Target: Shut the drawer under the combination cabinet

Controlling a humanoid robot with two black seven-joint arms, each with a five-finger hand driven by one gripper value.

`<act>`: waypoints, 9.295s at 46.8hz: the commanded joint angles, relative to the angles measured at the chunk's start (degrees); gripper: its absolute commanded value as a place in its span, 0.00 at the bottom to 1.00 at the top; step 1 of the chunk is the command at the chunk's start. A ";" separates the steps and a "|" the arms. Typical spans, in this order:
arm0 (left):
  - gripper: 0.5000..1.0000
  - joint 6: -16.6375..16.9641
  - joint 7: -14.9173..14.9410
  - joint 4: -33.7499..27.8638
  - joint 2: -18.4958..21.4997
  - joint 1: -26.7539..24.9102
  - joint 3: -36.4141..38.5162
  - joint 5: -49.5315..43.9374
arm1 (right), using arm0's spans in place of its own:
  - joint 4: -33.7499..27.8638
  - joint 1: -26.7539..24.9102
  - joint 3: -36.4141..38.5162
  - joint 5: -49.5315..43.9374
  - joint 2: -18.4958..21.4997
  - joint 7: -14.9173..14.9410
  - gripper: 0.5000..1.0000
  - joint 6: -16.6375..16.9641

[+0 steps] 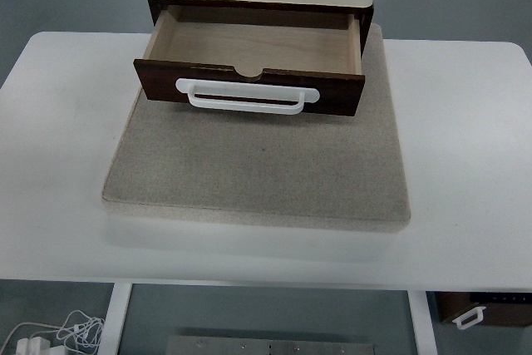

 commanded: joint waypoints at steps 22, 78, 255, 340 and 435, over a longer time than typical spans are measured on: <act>0.99 -1.55 7.96 -10.60 -8.96 -8.77 23.56 17.54 | 0.01 0.01 0.00 0.00 0.00 0.00 0.90 0.01; 1.00 -3.13 31.28 -13.15 -10.37 -12.11 41.94 18.16 | 0.01 0.01 0.00 0.00 0.00 0.00 0.90 0.01; 0.99 -3.66 31.28 19.45 -14.85 -11.85 39.30 24.40 | 0.01 0.01 0.00 0.00 0.00 0.00 0.90 0.01; 0.99 -19.67 7.61 30.87 -17.75 -5.96 -19.40 10.09 | 0.01 0.01 0.00 0.00 0.00 0.00 0.90 0.01; 0.99 -3.39 4.98 70.08 -23.64 9.15 -24.51 -10.31 | 0.01 -0.34 0.27 0.09 0.00 0.17 0.90 0.45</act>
